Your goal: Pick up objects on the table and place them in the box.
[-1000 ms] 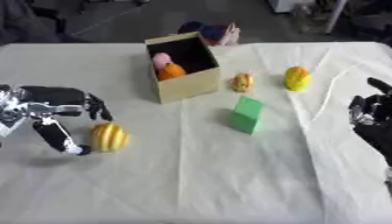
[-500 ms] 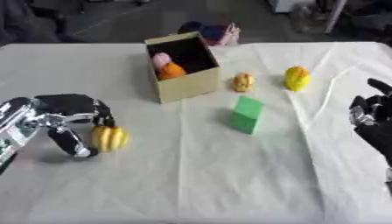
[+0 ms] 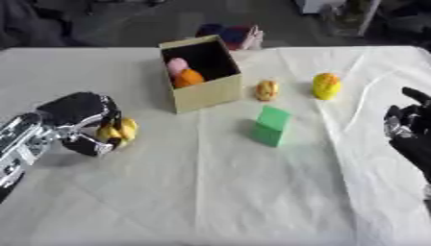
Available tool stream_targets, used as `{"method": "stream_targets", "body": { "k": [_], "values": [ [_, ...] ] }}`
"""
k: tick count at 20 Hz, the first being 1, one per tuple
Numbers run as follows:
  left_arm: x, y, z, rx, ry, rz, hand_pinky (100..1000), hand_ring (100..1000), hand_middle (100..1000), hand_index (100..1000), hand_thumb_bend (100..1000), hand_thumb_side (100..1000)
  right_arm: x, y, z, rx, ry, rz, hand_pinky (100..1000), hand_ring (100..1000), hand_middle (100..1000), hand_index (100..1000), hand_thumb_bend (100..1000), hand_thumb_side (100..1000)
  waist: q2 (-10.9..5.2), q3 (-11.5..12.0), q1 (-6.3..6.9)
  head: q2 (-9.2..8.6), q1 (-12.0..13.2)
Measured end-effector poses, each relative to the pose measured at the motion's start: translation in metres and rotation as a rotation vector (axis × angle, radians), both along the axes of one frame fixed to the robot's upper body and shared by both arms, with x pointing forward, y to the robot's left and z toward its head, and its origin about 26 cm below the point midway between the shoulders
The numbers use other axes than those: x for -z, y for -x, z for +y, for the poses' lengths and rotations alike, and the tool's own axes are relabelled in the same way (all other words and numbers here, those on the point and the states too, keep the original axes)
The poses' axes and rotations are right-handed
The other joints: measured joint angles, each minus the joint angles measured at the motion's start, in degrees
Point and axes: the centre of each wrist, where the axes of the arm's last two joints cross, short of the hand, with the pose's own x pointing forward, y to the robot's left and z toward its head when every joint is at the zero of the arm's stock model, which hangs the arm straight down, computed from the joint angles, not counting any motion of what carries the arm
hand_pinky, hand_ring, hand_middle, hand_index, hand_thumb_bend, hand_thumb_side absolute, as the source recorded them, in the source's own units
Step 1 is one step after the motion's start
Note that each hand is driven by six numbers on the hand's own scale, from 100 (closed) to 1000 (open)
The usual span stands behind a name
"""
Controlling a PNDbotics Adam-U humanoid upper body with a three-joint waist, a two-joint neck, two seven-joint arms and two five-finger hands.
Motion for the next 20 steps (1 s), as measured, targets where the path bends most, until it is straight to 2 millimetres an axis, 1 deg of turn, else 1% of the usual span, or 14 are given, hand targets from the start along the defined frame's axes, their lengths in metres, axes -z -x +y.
{"method": "stream_targets", "body": {
  "k": [3,4,5,7,10,13,15,17,20],
  "values": [
    [-0.044,-0.010,-0.010,-0.014,0.066,-0.088,617,401,352,542,172,141,0.000,0.000,0.000,0.000,0.000,0.001,744,428,439,863,100,219,0.00,0.0,0.00,0.00,0.0],
    [-0.056,-0.015,-0.014,-0.017,0.083,-0.109,622,426,362,550,185,139,0.000,0.000,0.000,0.000,0.000,0.001,744,427,438,862,100,220,0.00,0.0,-0.01,0.00,0.0],
    [-0.066,-0.020,-0.020,-0.019,0.097,-0.126,623,427,363,551,187,138,0.000,0.000,0.000,0.000,0.000,0.002,744,427,439,862,100,219,0.00,0.0,-0.02,0.00,0.0],
    [-0.076,-0.033,-0.032,-0.021,0.119,-0.146,625,430,365,554,181,137,0.001,0.000,0.000,-0.002,0.000,0.004,744,427,439,862,100,220,0.00,-0.1,-0.02,0.00,0.0],
    [-0.075,-0.054,-0.052,-0.030,0.142,-0.149,628,433,366,557,150,141,0.001,0.000,0.000,-0.004,0.000,0.007,744,427,438,862,100,222,0.00,-0.2,-0.03,0.00,-0.1],
    [-0.064,-0.074,-0.075,-0.032,0.153,-0.137,635,444,380,571,162,142,0.003,0.000,0.002,-0.006,-0.006,0.011,745,427,438,862,100,224,0.00,-0.5,-0.23,0.00,0.0],
    [-0.054,-0.084,-0.088,-0.033,0.145,-0.130,653,472,423,610,177,140,0.003,0.000,0.003,-0.011,-0.007,0.014,745,427,438,862,100,226,0.00,-0.6,-0.55,0.00,0.2],
    [-0.042,-0.091,-0.098,-0.042,0.137,-0.129,689,521,483,668,189,139,0.004,0.000,0.004,-0.017,-0.008,0.015,745,427,438,862,100,227,0.00,-0.8,-0.75,0.00,0.3],
    [-0.026,-0.096,-0.107,-0.072,0.143,-0.145,760,648,623,783,289,134,0.005,0.000,0.006,-0.022,-0.014,0.017,745,427,438,862,100,228,0.00,-0.9,-0.89,0.00,0.6]
  ]
}}
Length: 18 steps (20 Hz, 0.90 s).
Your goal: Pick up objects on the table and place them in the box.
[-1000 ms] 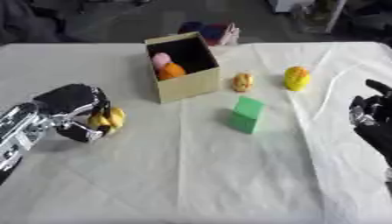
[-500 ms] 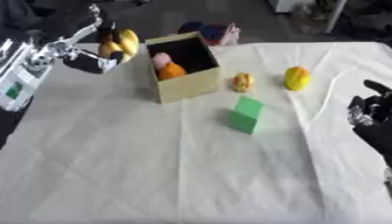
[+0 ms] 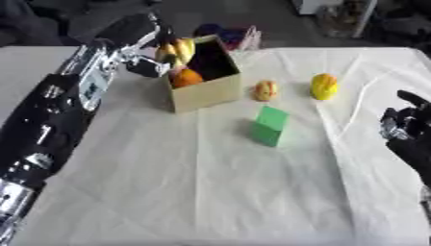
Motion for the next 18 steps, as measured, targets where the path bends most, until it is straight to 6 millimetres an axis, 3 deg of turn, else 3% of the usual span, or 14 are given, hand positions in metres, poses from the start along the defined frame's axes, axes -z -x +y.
{"method": "stream_targets", "body": {
  "k": [2,5,10,14,16,18],
  "values": [
    [0.007,-0.002,-0.002,-0.027,0.024,-0.025,776,693,683,828,336,116,0.000,0.000,0.001,-0.004,-0.002,0.001,745,427,438,862,100,230,0.00,-0.1,-0.19,0.00,0.1],
    [0.009,-0.003,-0.002,-0.059,0.081,-0.083,803,755,774,899,478,412,0.001,0.000,0.001,-0.007,-0.002,0.001,745,427,438,862,100,232,0.00,-0.1,-0.21,0.00,0.2],
    [0.003,-0.002,-0.002,-0.056,0.194,-0.128,822,784,829,938,586,665,0.001,-0.001,0.001,-0.009,-0.001,0.005,746,427,438,862,100,233,0.00,0.1,-0.21,0.00,0.1],
    [-0.009,0.002,0.006,-0.024,0.286,-0.123,821,778,811,918,508,700,-0.010,-0.009,0.002,-0.029,0.023,-0.019,749,430,444,867,100,217,0.00,0.6,-0.21,0.00,-0.2],
    [-0.014,0.007,0.014,-0.012,0.335,-0.111,818,771,796,913,463,676,-0.023,-0.018,0.001,-0.053,0.075,-0.042,752,436,452,871,100,206,-0.01,0.9,-0.21,0.00,-0.5],
    [-0.019,0.013,0.022,-0.002,0.381,-0.096,816,758,770,904,330,595,-0.037,-0.027,-0.001,-0.084,0.143,-0.058,763,461,479,882,100,158,-0.02,1.1,-0.21,0.00,-0.8]
  ]
}}
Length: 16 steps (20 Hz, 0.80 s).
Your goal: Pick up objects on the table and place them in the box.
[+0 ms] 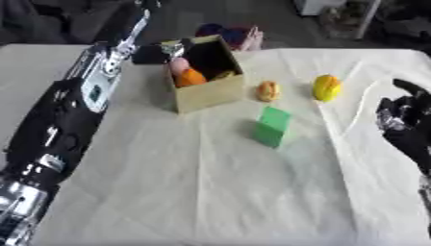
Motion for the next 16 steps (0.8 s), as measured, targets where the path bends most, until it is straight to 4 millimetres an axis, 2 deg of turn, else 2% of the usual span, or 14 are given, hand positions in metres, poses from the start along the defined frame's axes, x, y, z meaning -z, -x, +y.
{"method": "stream_targets", "body": {
  "k": [4,5,7,8,9,10,11,13,16],
  "values": [
    [0.000,0.021,0.021,0.031,0.123,0.062,815,748,751,899,246,606,-0.036,-0.024,0.001,-0.115,0.227,-0.026,785,522,564,902,100,100,-0.04,0.8,0.00,0.00,-0.8],
    [0.001,0.027,0.026,0.040,0.157,0.083,816,747,747,899,220,612,-0.043,-0.029,0.001,-0.149,0.289,-0.023,804,595,643,914,100,113,-0.04,0.9,0.00,0.00,-0.9],
    [0.002,0.041,0.033,0.064,0.221,0.123,816,745,743,899,197,616,-0.054,-0.039,0.003,-0.228,0.417,-0.003,821,673,724,937,100,255,-0.04,1.2,0.00,0.00,-1.3],
    [0.003,0.048,0.036,0.077,0.250,0.141,816,745,742,899,196,617,-0.059,-0.044,0.005,-0.270,0.477,0.010,824,682,733,940,100,273,-0.05,1.4,0.00,0.00,-1.5],
    [0.003,0.055,0.040,0.088,0.276,0.156,815,739,733,897,172,626,-0.063,-0.049,0.007,-0.310,0.532,0.026,845,748,790,957,100,433,-0.05,1.5,0.00,0.00,-1.6],
    [0.005,0.063,0.042,0.097,0.302,0.172,814,737,730,897,165,630,-0.065,-0.053,0.009,-0.351,0.588,0.046,850,761,801,960,100,465,-0.05,1.7,0.00,0.00,-1.8],
    [0.007,0.070,0.044,0.105,0.329,0.190,816,737,727,897,143,656,-0.068,-0.057,0.012,-0.389,0.644,0.065,857,793,827,970,107,542,-0.05,1.9,0.00,0.00,-1.9],
    [0.014,0.082,0.048,0.116,0.380,0.236,818,737,725,899,124,676,-0.071,-0.065,0.018,-0.449,0.751,0.101,864,820,850,981,185,582,-0.05,2.2,-0.08,0.00,-2.2],
    [0.024,0.098,0.054,0.121,0.440,0.295,818,737,723,898,111,682,-0.073,-0.075,0.026,-0.497,0.899,0.147,868,838,865,989,242,587,-0.05,2.5,-0.28,0.00,-2.7]
  ]
}}
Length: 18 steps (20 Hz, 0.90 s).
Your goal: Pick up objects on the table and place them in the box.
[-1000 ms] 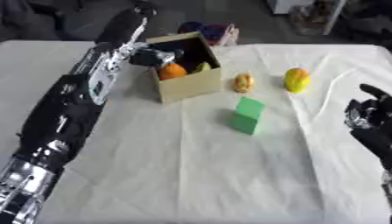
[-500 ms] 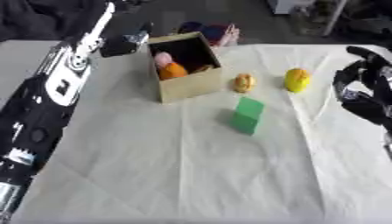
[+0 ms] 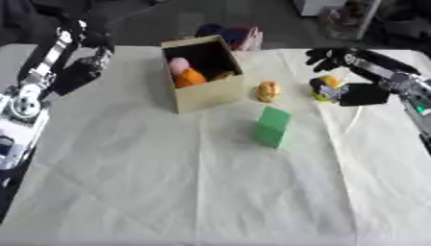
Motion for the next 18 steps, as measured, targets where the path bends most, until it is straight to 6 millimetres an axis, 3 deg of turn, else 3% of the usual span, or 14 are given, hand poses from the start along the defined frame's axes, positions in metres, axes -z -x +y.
{"method": "stream_targets", "body": {
  "k": [5,13,18],
  "values": [
    [0.016,0.022,0.005,-0.009,0.044,0.059,818,730,714,900,100,710,0.008,-0.014,0.018,-0.030,0.184,0.023,871,865,883,996,317,558,0.00,0.5,-0.02,0.00,-0.6],
    [0.039,0.043,0.009,-0.032,0.088,0.146,816,719,701,901,100,755,0.034,-0.028,0.042,-0.035,0.355,0.059,872,881,891,999,337,597,0.00,0.9,-0.02,0.00,-1.3],
    [0.044,0.049,0.008,-0.031,0.108,0.171,815,717,699,903,100,769,0.050,-0.032,0.053,-0.069,0.421,0.096,871,883,889,996,331,620,0.00,1.0,-0.02,0.00,-1.5]
  ]
}}
